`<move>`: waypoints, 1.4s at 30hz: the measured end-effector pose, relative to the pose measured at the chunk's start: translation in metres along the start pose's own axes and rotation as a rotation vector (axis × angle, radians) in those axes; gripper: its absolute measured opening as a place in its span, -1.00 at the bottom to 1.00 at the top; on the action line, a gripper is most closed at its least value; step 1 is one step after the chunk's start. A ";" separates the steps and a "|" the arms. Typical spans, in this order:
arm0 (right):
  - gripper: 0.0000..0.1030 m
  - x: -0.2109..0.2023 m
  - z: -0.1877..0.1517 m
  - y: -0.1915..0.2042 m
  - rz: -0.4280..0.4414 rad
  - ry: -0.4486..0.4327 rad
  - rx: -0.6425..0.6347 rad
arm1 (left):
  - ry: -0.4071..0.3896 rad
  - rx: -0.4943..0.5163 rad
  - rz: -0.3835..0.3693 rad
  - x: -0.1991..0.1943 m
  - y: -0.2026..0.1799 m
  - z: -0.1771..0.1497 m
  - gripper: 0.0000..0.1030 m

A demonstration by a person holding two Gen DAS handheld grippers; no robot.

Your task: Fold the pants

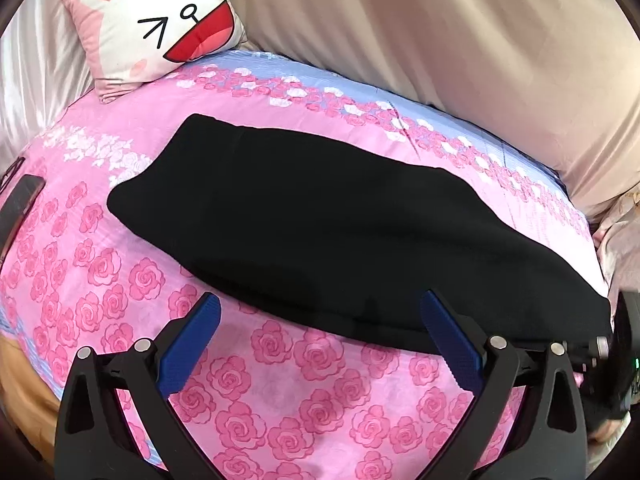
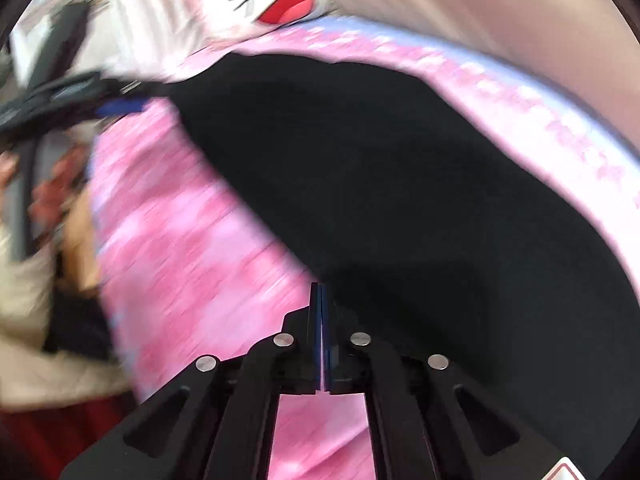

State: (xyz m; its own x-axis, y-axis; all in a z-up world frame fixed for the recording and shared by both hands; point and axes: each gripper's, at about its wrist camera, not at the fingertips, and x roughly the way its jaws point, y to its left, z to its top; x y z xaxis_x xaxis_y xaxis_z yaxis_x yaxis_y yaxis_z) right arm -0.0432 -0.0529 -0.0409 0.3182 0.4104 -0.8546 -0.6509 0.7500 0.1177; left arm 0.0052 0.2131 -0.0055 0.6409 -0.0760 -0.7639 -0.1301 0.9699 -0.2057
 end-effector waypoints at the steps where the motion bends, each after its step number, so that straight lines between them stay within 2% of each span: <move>1: -0.99 -0.001 -0.005 0.006 -0.023 0.004 -0.020 | -0.001 0.006 0.002 0.001 0.000 -0.001 0.90; 3: -0.88 -0.009 -0.007 0.008 -0.048 -0.042 -0.019 | 0.002 0.010 0.003 0.003 -0.001 -0.003 0.91; 4: -0.69 -0.017 -0.004 0.006 -0.050 -0.088 0.001 | 0.007 0.007 -0.004 0.006 -0.003 -0.003 0.91; 5: -0.31 -0.022 -0.001 0.003 -0.062 -0.117 0.015 | 0.010 0.004 -0.012 0.007 -0.004 -0.003 0.91; 6: -0.16 -0.027 0.004 -0.001 -0.086 -0.156 0.032 | 0.013 0.002 -0.023 0.008 -0.006 -0.003 0.90; 7: -0.11 -0.027 0.008 -0.003 -0.091 -0.168 0.034 | 0.014 0.003 -0.027 0.008 -0.008 -0.003 0.90; 10: -0.14 -0.006 0.021 -0.007 -0.101 -0.122 0.015 | 0.010 0.020 -0.029 0.004 -0.013 -0.005 0.90; 12: -0.25 0.009 0.026 -0.009 -0.112 -0.089 0.002 | 0.002 0.030 -0.020 0.000 -0.013 -0.006 0.91; 15: -0.47 0.017 0.034 -0.015 -0.108 -0.111 0.030 | -0.012 0.024 -0.011 -0.006 -0.010 -0.006 0.91; 18: -0.48 0.017 0.043 -0.025 -0.059 -0.140 0.063 | -0.016 0.016 -0.008 -0.008 -0.009 -0.006 0.91; 21: -0.49 0.026 0.049 -0.030 -0.093 -0.134 0.068 | -0.013 0.019 -0.010 -0.007 -0.009 -0.005 0.90; 22: -0.54 0.029 0.050 -0.031 -0.089 -0.137 0.072 | -0.010 0.020 -0.011 -0.007 -0.009 -0.005 0.91; 24: -0.88 0.031 0.051 -0.029 -0.079 -0.138 0.078 | -0.007 0.020 -0.012 -0.006 -0.010 -0.005 0.90; 25: -0.93 0.027 0.050 -0.027 -0.051 -0.137 0.082 | -0.006 0.021 -0.012 -0.007 -0.010 -0.005 0.90; 29: -0.92 0.001 0.032 -0.004 -0.013 -0.143 0.043 | -0.018 0.024 0.005 -0.009 -0.007 -0.005 0.90; 33: -0.88 -0.007 0.015 0.007 0.011 -0.120 0.029 | -0.010 0.006 0.010 -0.003 -0.003 -0.004 0.90; 35: -0.78 -0.001 0.010 0.008 -0.015 -0.114 0.019 | 0.005 -0.004 0.003 0.003 -0.004 -0.004 0.90; 36: -0.77 -0.004 0.007 0.006 -0.020 -0.144 0.031 | 0.011 -0.005 -0.004 0.005 -0.006 -0.004 0.90; 38: -0.65 -0.018 0.002 0.000 0.007 -0.191 0.077 | 0.017 0.017 -0.006 0.006 -0.012 -0.005 0.90; 39: -0.50 -0.030 -0.003 -0.004 0.015 -0.228 0.108 | 0.011 0.036 0.004 0.005 -0.014 -0.007 0.91; 40: -0.30 -0.047 -0.012 -0.012 -0.004 -0.276 0.151 | 0.007 0.047 0.014 0.004 -0.015 -0.008 0.91; 41: -0.20 -0.059 -0.021 -0.020 -0.036 -0.306 0.190 | 0.004 0.056 0.025 0.004 -0.014 -0.009 0.91; 42: -0.20 -0.070 -0.031 -0.030 -0.070 -0.324 0.229 | 0.004 0.059 0.033 0.005 -0.013 -0.010 0.91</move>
State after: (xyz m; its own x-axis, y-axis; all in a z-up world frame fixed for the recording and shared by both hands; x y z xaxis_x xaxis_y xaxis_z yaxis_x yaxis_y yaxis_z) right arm -0.0673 -0.1201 -0.0004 0.5813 0.4688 -0.6651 -0.4612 0.8632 0.2053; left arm 0.0021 0.1973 -0.0128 0.6336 -0.0442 -0.7724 -0.1064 0.9839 -0.1436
